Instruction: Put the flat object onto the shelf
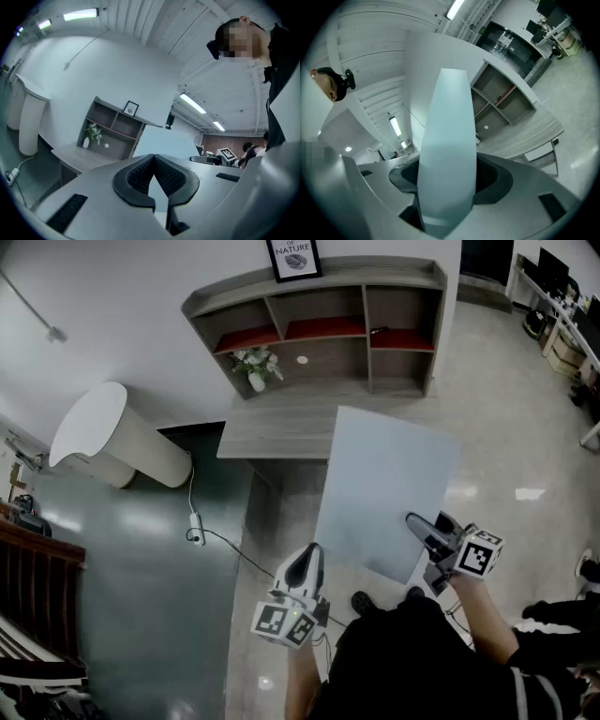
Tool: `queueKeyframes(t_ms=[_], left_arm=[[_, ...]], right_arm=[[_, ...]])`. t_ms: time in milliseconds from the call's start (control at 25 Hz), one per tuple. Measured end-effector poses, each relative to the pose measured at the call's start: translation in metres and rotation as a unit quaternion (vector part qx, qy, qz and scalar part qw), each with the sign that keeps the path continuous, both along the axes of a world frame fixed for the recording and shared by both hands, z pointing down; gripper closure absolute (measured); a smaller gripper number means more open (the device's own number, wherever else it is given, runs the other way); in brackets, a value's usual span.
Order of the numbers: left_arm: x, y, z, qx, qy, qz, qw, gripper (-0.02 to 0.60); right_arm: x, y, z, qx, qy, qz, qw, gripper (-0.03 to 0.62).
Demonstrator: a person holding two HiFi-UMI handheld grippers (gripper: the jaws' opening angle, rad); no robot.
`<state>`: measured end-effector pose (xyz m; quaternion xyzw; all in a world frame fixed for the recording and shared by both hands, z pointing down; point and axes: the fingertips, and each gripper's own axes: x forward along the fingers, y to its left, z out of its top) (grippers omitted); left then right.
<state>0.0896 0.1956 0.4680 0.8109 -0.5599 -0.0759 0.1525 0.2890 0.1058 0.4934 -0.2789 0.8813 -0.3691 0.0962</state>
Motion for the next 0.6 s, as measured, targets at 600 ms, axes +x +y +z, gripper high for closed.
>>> queueKeyframes(t_ms=[600], left_arm=[[0.005, 0.017, 0.004, -0.006, -0.013, 0.027, 0.9995, 0.567]], right_arm=[[-0.016, 0.017, -0.008, 0.020, 0.001, -0.006, 1.000, 0.307]])
